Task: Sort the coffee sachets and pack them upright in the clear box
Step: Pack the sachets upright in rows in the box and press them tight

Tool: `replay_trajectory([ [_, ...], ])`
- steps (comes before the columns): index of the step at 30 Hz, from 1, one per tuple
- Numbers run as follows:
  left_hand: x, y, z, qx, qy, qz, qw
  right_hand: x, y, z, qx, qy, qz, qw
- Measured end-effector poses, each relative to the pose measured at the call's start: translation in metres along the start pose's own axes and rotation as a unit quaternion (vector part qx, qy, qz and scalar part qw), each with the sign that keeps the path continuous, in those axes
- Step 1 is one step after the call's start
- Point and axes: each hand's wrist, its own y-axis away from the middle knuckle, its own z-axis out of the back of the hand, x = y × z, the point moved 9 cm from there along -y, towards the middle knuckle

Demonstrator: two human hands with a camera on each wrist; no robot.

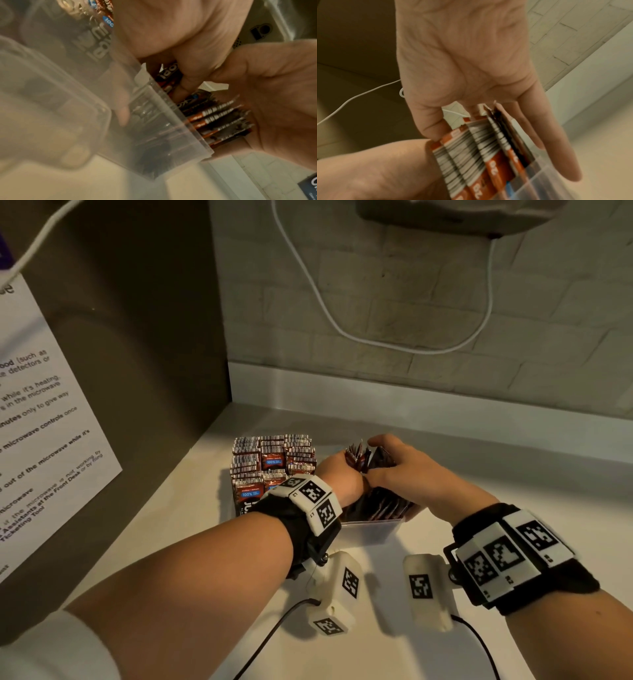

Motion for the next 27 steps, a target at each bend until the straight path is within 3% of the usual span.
replay_trajectory([
  [12, -0.014, 0.014, 0.010, -0.022, 0.046, -0.020, 0.999, 0.009, 0.005, 0.011, -0.024, 0.005, 0.031, 0.999],
  [15, -0.026, 0.020, 0.025, -0.046, 0.092, -0.037, 0.994, 0.023, 0.013, 0.032, -0.121, -0.017, 0.087, 0.989],
  [17, -0.035, 0.027, 0.037, -0.049, 0.153, -0.040, 0.986, 0.039, 0.029, 0.053, -0.235, -0.065, 0.149, 0.958],
  [19, -0.043, 0.036, 0.049, -0.038, 0.211, -0.039, 0.976, 0.058, 0.047, 0.059, -0.288, -0.124, 0.211, 0.926],
  [21, -0.046, 0.045, 0.059, -0.013, 0.255, -0.028, 0.967, 0.076, 0.051, 0.047, -0.257, -0.145, 0.242, 0.924],
  [25, -0.038, 0.058, 0.073, 0.024, 0.290, -0.006, 0.957, 0.092, 0.032, -0.007, -0.100, -0.052, 0.210, 0.971],
  [27, -0.030, 0.065, 0.078, 0.025, 0.297, 0.001, 0.955, 0.092, 0.025, -0.023, -0.073, -0.045, 0.200, 0.976],
])
